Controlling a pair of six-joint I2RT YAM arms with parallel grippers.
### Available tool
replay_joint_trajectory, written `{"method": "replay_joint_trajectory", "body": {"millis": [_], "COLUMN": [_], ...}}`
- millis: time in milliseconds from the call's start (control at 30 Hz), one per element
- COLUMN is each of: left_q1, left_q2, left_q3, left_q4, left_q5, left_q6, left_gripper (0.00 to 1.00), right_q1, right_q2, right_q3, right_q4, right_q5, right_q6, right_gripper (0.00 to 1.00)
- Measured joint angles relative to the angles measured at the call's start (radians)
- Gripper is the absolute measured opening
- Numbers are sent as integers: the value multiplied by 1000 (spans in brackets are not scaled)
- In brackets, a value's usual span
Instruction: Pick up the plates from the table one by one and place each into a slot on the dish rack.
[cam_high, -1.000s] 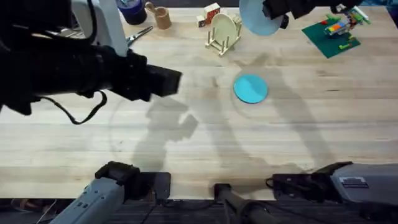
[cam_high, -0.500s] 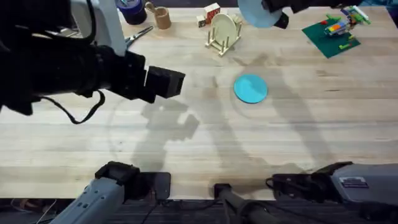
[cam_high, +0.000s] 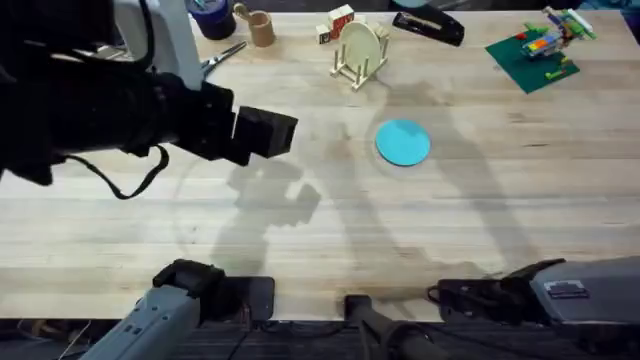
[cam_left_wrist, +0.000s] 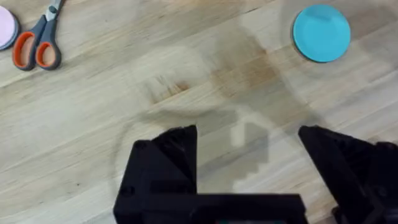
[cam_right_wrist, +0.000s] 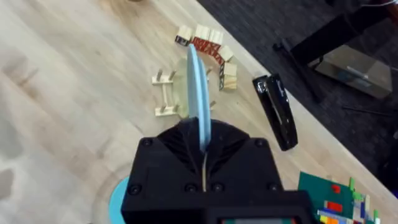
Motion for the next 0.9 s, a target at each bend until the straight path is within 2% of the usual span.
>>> {"method": "replay_joint_trajectory", "body": {"millis": [900], "left_q1": [0], "left_q2": [0], "left_q3": [0], "left_q4": [0], "left_q5": [0], "left_q6": [0], "left_gripper": [995], "right_q1": [-2], "right_q2": [223], "right_q3": [0], "right_q4": [86], "right_q5": [-20], "right_q6": [7], "right_gripper": [30]}}
